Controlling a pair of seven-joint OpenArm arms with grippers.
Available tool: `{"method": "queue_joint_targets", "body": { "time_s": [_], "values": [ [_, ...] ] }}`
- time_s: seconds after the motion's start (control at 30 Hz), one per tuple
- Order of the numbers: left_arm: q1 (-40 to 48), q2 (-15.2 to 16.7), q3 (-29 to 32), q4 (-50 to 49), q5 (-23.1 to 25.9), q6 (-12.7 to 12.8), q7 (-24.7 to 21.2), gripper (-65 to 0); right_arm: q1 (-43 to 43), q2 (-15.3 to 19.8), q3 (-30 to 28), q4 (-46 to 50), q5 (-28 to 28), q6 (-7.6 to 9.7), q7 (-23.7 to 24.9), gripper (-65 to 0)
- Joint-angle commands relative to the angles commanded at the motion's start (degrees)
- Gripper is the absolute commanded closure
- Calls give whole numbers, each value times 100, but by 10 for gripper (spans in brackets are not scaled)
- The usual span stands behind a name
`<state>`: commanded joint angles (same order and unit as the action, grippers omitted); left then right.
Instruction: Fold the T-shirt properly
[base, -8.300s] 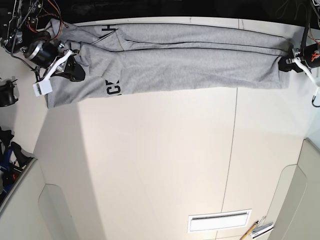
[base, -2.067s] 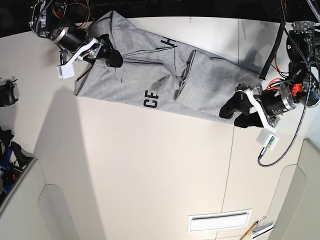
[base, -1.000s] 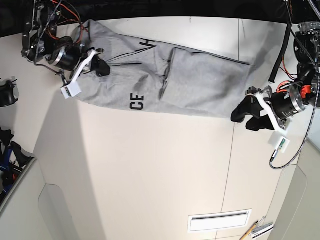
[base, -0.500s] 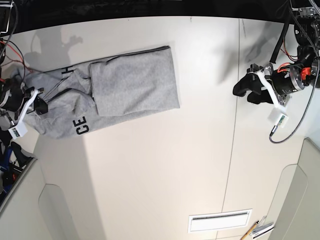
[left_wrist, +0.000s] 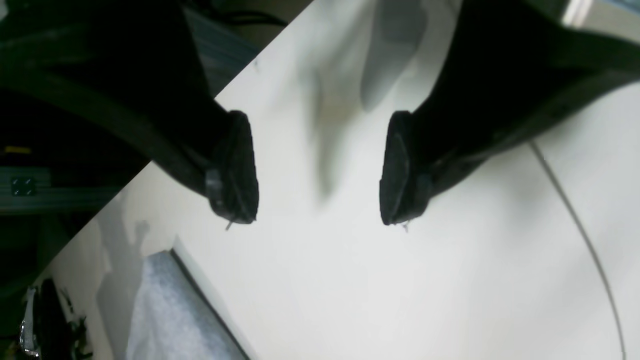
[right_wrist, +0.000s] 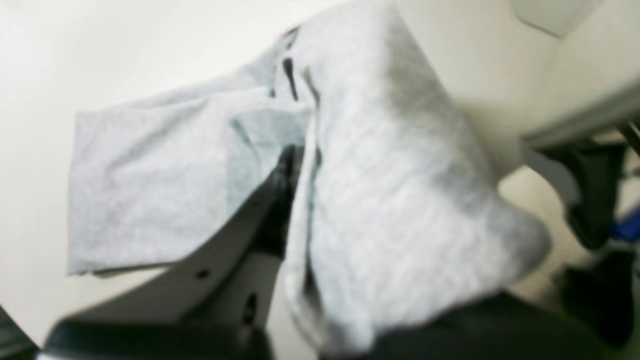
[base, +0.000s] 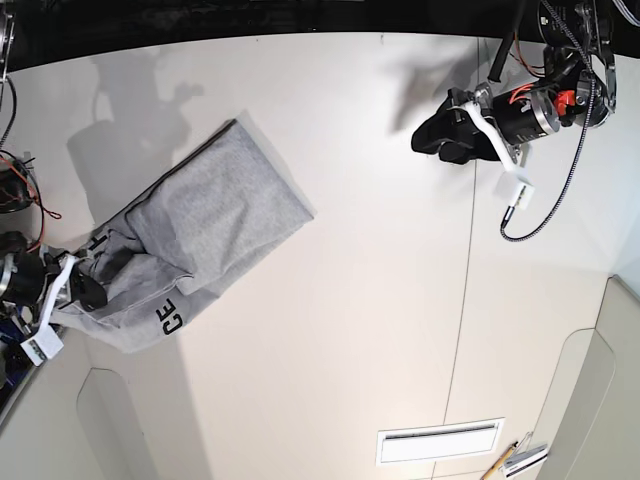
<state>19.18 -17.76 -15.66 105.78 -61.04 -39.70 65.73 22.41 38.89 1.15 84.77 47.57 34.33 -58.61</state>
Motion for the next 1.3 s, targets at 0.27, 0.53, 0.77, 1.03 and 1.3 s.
{"method": "queue_joint_targets", "body": {
  "time_s": [0.27, 0.53, 0.77, 1.03, 1.3],
  "values": [
    [4, 76, 0, 0, 2, 0, 9, -416, -9, -452, -1320, 356, -442, -101, -76, 0],
    [2, 76, 0, 0, -2, 0, 4, -416, -39, -1231, -2065, 356, -844, -116, -144, 0],
    [2, 76, 2, -9, -4, 0, 4, -416, -37, -1388, -3047, 356, -1381, -160, -105, 0],
    [22, 74, 931, -208, -197, 2, 280, -416, -22, -1388, -3672, 363, -1585, -223, 76, 0],
    [33, 79, 1980, -208, 238, -30, -260, -150, -24, -1388, -3672, 363, -1606, -223, 122, 0]
  ]
}}
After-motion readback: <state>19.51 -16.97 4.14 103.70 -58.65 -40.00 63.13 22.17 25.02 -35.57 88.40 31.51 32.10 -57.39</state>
